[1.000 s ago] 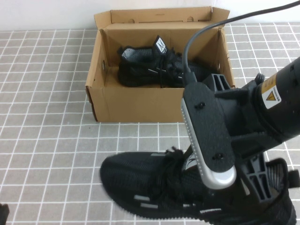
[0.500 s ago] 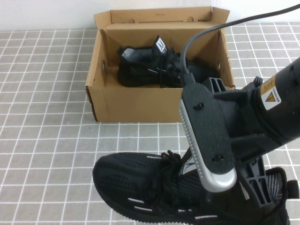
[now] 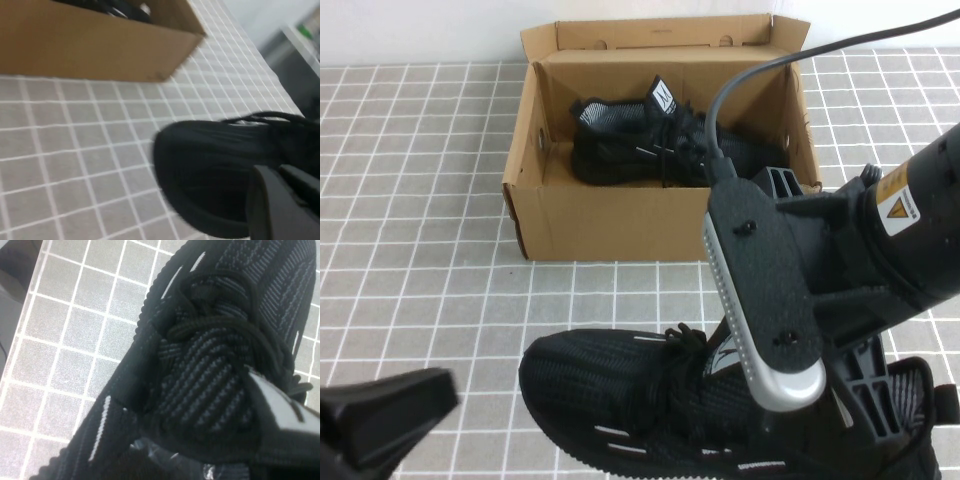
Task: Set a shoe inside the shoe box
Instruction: Hand over the shoe
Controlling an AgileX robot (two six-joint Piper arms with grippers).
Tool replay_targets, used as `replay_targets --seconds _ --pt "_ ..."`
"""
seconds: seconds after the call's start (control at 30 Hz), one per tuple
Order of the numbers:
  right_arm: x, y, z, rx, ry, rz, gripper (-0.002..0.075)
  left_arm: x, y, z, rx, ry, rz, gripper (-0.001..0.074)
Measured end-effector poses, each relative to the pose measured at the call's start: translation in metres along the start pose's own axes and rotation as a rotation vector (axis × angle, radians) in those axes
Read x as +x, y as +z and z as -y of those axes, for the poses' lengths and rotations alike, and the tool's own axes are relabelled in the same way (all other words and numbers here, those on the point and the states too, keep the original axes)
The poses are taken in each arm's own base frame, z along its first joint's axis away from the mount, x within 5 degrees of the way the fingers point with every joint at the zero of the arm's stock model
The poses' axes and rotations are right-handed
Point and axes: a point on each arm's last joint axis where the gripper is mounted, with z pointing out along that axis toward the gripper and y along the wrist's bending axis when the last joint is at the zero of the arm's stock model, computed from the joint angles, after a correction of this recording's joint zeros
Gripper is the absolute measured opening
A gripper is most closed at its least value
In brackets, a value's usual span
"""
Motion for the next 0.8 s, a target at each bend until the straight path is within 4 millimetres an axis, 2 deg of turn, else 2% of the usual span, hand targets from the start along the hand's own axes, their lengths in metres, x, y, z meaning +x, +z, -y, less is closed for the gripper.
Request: replay_targets --seconds 0.1,0.23,0.53,0.67,0.8 --pt "0.0 0.0 0.0 0.0 0.0 0.0 -0.0004 -0.017 0.007 0.012 0.06 0.035 -0.086 -0.0001" --pt "0.0 0.0 0.0 -0.001 0.001 0.002 -0.0004 -0.041 0.017 0.023 0.115 0.061 -0.113 -0.0001" --pt "-0.001 0.0 0.0 -0.004 0.004 0.008 -0.0004 -0.082 0.062 0.035 0.249 0.125 -0.27 -0.0001" --pt "-0.001 0.0 -0.001 -0.007 0.019 0.009 -0.0004 -0.104 0.079 0.027 0.256 0.132 -0.332 -0.0001" --pt "-0.001 0.0 -0.001 -0.013 0.023 0.006 -0.0004 -0.131 0.091 0.003 0.255 0.138 -0.374 -0.0001"
